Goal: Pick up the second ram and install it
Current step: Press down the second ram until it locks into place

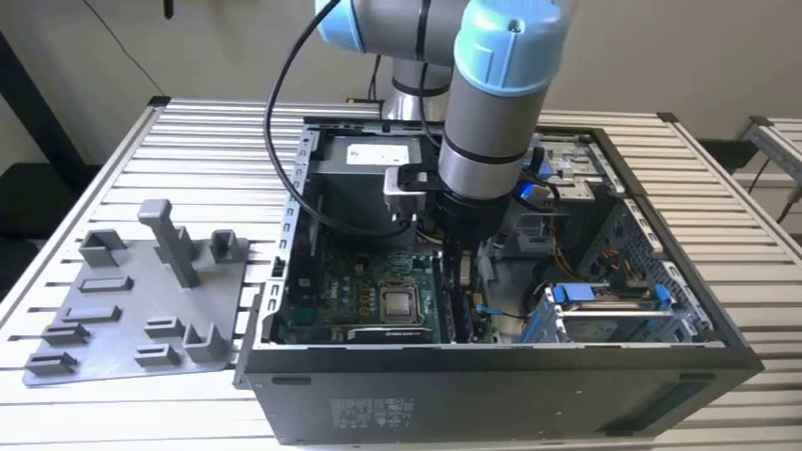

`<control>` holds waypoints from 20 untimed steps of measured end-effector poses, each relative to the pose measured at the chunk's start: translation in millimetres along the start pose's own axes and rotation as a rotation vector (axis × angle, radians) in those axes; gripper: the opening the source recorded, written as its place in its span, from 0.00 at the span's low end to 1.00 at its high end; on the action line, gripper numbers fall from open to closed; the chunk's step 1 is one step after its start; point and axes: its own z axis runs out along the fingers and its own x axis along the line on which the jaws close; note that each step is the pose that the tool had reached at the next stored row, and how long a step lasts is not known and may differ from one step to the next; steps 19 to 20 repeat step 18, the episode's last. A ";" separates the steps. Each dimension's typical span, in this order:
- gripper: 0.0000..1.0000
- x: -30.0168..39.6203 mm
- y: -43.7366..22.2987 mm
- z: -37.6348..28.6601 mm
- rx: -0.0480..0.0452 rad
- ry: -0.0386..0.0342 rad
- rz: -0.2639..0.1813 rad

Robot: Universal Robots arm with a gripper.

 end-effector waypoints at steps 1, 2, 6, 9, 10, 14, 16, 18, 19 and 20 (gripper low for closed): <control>0.11 -0.2 0.0 -1.5 -0.0007 0.0000 0.000; 0.11 -0.3 0.0 -2.7 -0.0011 -0.0022 0.000; 0.11 -0.2 -0.1 -14.8 -0.0022 -0.0012 0.000; 0.11 -0.1 -0.1 -24.2 -0.0025 -0.0009 0.000; 0.11 -0.2 -0.2 -27.1 -0.0025 -0.0007 0.000; 0.11 -0.2 -0.2 -30.9 -0.0025 -0.0010 0.000; 0.11 -0.2 -0.2 -31.1 -0.0025 -0.0008 0.000; 0.11 -0.2 -0.2 -31.1 -0.0025 -0.0008 0.000; 0.11 -0.2 -0.2 -31.1 -0.0025 -0.0008 0.000; 0.11 -0.2 -0.2 -31.1 -0.0025 -0.0008 0.000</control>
